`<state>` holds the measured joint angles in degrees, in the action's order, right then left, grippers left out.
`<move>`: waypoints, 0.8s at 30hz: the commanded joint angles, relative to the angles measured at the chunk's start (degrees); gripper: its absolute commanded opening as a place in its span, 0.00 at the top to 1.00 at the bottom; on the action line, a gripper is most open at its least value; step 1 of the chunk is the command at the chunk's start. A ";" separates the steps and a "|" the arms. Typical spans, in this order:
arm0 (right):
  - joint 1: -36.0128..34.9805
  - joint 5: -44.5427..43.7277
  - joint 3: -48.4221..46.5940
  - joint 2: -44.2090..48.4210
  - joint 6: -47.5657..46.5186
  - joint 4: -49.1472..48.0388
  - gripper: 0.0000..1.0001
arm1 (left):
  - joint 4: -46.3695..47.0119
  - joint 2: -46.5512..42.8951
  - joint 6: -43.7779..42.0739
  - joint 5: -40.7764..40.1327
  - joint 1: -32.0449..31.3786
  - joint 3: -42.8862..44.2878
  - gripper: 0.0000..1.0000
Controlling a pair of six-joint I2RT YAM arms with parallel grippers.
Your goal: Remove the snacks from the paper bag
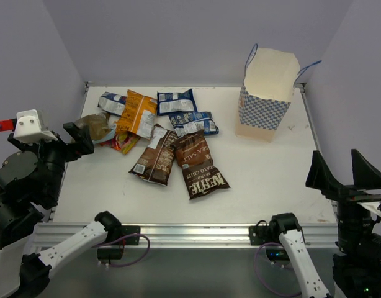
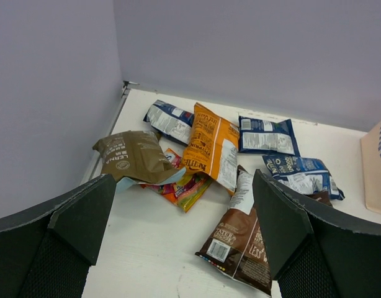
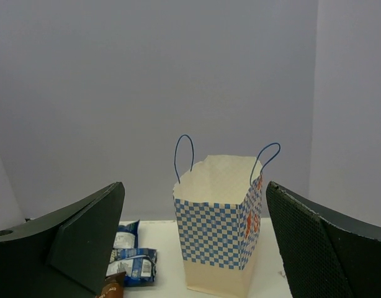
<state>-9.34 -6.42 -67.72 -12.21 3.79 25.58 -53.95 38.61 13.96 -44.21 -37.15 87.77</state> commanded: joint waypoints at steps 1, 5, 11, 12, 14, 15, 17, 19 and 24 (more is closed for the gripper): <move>-0.24 0.26 0.22 -0.89 -1.07 -2.12 0.01 | -0.45 0.59 -0.33 -1.50 0.32 -0.93 0.00; -0.24 0.17 0.57 -0.36 -1.33 -2.47 0.01 | -0.98 0.94 -0.42 -1.58 0.32 -1.02 0.00; -0.24 0.26 0.31 -1.06 -1.51 -2.47 0.01 | -1.24 0.15 -0.42 -2.02 0.23 -0.40 0.00; -0.24 0.44 0.49 -0.98 -1.42 -2.56 0.01 | -1.50 -0.11 -0.51 -2.02 0.32 -0.32 0.00; -0.24 0.35 1.01 -0.71 -1.42 -2.82 0.01 | -2.38 -0.38 -0.33 -2.37 0.32 -0.32 0.00; -0.24 0.35 1.10 -0.71 -1.33 -2.99 0.01 | -2.73 -0.55 -0.16 -2.46 0.32 -0.32 0.00; -0.24 0.26 0.93 -0.89 -1.51 -3.17 0.01 | -3.52 -0.82 0.11 -2.64 0.32 -0.23 0.00; -0.24 0.26 0.66 -1.15 -1.51 -3.26 0.01 | -3.88 -1.08 0.28 -2.64 0.23 -0.14 0.00; -0.24 0.88 1.01 -1.33 -1.24 -3.08 0.01 | -4.32 -1.08 0.28 -2.90 0.32 -0.23 0.00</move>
<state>-9.34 -6.28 -66.92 -12.23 3.33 24.67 -57.14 37.80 14.06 -45.63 -37.15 86.91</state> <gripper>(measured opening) 0.990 0.996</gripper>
